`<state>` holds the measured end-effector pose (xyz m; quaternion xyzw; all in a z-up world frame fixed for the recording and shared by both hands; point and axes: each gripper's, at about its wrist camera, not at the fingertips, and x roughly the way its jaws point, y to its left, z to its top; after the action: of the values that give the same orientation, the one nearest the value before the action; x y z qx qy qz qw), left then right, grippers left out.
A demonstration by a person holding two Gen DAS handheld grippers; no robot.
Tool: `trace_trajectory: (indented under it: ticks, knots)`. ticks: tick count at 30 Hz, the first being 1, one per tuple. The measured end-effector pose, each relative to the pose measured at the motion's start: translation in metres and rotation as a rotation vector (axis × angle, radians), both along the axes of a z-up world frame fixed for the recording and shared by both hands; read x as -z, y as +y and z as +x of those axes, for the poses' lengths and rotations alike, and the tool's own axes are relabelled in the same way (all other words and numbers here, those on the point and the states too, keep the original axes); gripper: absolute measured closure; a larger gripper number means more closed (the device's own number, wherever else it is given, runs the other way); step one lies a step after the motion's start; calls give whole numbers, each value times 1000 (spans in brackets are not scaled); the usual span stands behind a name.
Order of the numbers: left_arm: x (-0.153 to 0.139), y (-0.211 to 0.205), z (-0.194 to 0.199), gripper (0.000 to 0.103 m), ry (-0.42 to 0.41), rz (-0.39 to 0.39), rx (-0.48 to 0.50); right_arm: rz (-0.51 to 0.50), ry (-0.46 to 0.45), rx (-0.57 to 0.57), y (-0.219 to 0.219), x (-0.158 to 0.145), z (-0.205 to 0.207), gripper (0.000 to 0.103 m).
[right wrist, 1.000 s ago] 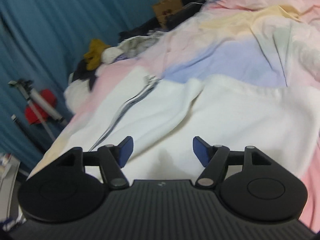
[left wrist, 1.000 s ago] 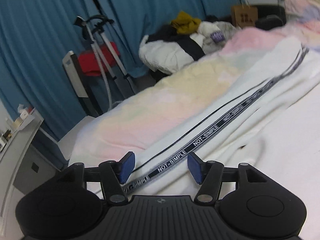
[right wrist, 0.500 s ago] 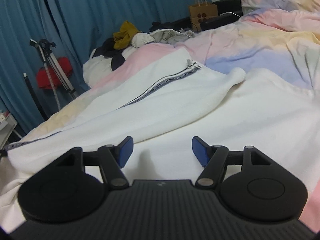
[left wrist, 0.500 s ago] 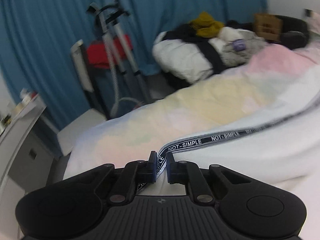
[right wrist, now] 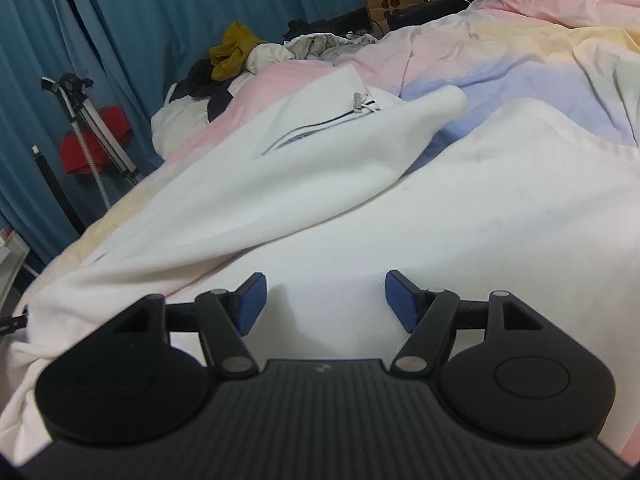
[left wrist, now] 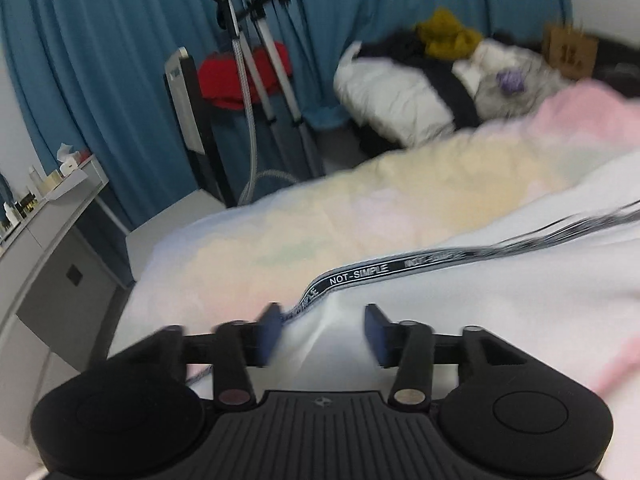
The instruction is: Fold clothes
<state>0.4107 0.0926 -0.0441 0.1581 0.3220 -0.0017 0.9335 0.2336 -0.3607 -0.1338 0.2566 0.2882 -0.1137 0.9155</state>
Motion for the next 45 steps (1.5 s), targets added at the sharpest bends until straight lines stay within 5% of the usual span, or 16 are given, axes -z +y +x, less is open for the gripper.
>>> trace_trajectory:
  ticks: [4, 10, 14, 22, 25, 27, 29, 38, 40, 45]
  knots:
    - [-19, -11, -55, 37, -31, 17, 157, 23, -23, 12, -3, -12, -10, 34]
    - [-2, -87, -90, 36, 16, 126, 398, 62, -71, 52, -19, -32, -31, 34]
    - [33, -166, -83, 36, 47, 209, 563, 101, -89, 120, -41, -35, -38, 34]
    - [66, -324, -48, 33, -31, 203, 770, 160, -91, 214, -71, -23, -35, 34]
    - [83, -370, -30, 39, -13, 250, 788, 173, -87, 230, -79, -15, -31, 34]
    - [87, -393, -12, 77, 37, 249, 779, 180, -72, 237, -83, -9, -27, 34]
    - [75, -396, 0, 93, 60, 185, 736, 203, -66, 244, -89, -4, -27, 34]
    - [-68, -353, 24, 95, -75, -87, 632, 239, -99, 244, -93, -9, -33, 34]
    - [-78, -350, 21, 95, -58, -111, 616, 245, -108, 230, -92, -11, -34, 34]
    - [-77, -341, -8, 94, -27, -103, 627, 540, -165, -8, -84, 6, -16, 34]
